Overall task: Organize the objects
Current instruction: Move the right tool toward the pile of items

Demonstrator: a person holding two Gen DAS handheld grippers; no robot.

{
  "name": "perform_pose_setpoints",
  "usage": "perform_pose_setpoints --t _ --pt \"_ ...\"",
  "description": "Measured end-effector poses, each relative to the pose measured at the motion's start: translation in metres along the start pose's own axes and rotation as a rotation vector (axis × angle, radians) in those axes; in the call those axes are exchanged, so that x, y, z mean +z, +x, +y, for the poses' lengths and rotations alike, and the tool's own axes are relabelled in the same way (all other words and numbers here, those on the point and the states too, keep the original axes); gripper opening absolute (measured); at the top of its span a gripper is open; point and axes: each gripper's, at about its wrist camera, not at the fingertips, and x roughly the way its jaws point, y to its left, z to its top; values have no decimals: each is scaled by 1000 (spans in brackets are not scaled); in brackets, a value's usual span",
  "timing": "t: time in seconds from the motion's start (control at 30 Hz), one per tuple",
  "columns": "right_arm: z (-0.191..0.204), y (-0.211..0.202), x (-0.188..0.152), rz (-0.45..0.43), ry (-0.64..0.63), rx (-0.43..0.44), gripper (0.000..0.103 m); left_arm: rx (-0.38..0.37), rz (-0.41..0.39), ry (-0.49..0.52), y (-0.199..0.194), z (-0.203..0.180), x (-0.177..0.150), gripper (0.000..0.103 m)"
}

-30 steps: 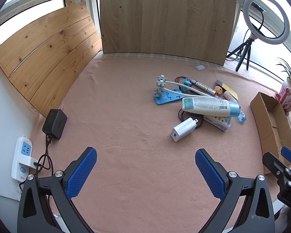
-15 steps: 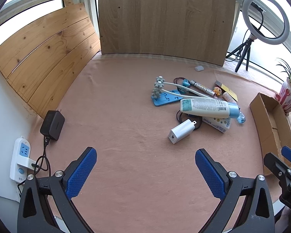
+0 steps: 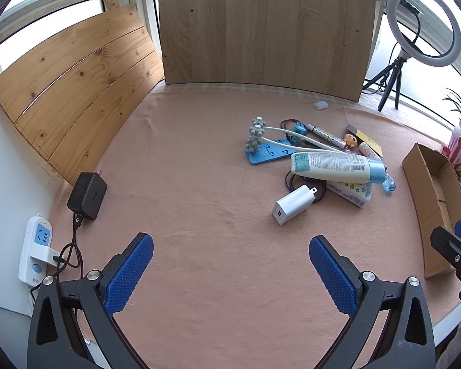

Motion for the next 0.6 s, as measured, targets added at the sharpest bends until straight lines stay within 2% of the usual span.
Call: perform_pose_setpoints --t 0.43,0.6 --pt "-8 12 18 23 -21 37 88 13 2 -30 9 1 3 103" --pt "-7 20 26 36 -34 52 80 9 7 -10 16 -9 7 102"
